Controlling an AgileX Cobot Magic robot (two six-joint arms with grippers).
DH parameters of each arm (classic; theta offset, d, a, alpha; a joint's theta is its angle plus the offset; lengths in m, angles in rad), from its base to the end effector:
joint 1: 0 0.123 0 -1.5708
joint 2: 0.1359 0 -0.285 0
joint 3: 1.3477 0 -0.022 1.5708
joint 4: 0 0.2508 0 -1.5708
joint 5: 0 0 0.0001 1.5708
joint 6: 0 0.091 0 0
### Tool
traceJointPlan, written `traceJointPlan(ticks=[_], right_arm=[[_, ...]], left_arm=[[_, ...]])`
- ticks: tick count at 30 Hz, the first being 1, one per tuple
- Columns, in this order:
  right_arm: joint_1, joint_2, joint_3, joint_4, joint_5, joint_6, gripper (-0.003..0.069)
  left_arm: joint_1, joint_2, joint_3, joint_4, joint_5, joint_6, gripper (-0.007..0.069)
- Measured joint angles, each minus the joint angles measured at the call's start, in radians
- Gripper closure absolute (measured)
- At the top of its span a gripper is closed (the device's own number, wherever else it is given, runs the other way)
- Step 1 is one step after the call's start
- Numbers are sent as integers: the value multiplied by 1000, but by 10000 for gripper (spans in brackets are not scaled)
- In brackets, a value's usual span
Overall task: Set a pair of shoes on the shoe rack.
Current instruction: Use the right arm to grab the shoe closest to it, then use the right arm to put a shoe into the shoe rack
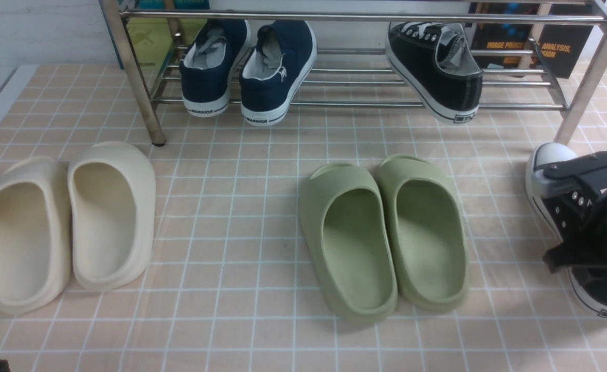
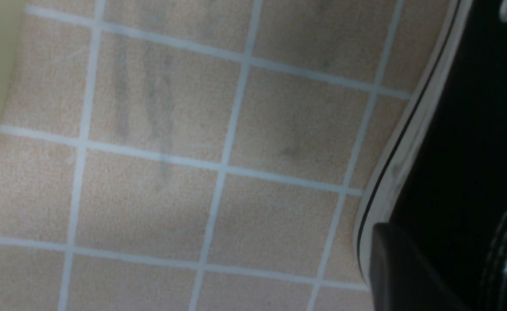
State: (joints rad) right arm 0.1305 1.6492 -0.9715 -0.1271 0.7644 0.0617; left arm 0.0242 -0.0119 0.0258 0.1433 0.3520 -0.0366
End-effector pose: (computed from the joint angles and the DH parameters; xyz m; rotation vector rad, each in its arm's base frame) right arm 0.2994 0.0312 0.1916 -0.2200 2.9073 -0.1119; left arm 0.0530 0.0058 0.1737 0.0338 1.8475 0.1308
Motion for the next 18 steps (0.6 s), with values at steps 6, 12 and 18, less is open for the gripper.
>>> traceJointPlan(ticks=[6,12,18], right_arm=[[0,-51,-63,7,114,-3,655],[1,-139,-231,24,213,-55,655],[2,-105,-359,106,299,-112,655]], left_arm=[[0,0,0,0,0,0,384],[0,0,0,0,0,0,384],[0,0,0,0,0,0,384]])
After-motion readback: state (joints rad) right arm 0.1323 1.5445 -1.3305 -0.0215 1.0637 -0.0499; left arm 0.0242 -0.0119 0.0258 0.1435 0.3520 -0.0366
